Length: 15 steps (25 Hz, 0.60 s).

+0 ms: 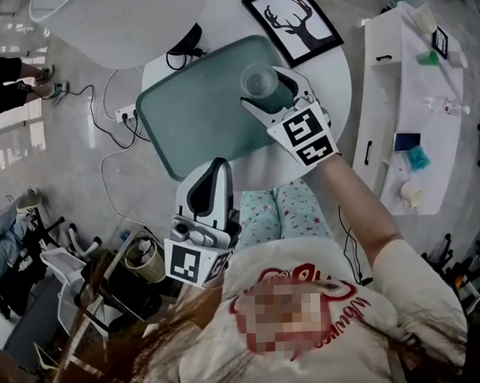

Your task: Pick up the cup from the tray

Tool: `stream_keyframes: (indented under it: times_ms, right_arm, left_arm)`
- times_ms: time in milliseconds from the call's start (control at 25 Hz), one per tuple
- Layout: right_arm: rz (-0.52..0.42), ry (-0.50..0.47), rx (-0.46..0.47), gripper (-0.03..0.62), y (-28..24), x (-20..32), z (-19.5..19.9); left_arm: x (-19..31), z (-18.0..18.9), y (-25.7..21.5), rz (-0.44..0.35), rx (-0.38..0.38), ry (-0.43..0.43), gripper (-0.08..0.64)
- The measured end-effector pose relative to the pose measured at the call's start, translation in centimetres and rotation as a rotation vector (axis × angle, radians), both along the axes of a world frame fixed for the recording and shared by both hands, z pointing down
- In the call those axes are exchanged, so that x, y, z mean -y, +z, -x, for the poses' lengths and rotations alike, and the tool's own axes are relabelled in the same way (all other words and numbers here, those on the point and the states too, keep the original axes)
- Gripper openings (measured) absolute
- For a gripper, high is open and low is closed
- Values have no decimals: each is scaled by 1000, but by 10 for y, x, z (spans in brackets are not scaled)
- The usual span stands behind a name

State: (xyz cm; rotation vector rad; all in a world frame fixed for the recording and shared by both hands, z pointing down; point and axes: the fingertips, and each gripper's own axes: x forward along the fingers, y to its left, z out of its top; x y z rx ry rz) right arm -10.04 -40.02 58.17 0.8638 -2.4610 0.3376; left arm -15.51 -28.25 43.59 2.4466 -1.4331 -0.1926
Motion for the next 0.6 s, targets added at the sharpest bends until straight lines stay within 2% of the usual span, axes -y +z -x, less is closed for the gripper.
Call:
stream_keyframes:
  times_ms: [320, 600]
  right_arm:
    - [-26, -12, 1, 308, -4, 1, -1]
    - [-67, 46, 50, 301, -20, 2, -8]
  left_arm:
    - [-2, -3, -1, 4, 0, 7, 14]
    - [2, -7, -6, 3, -13, 10, 14]
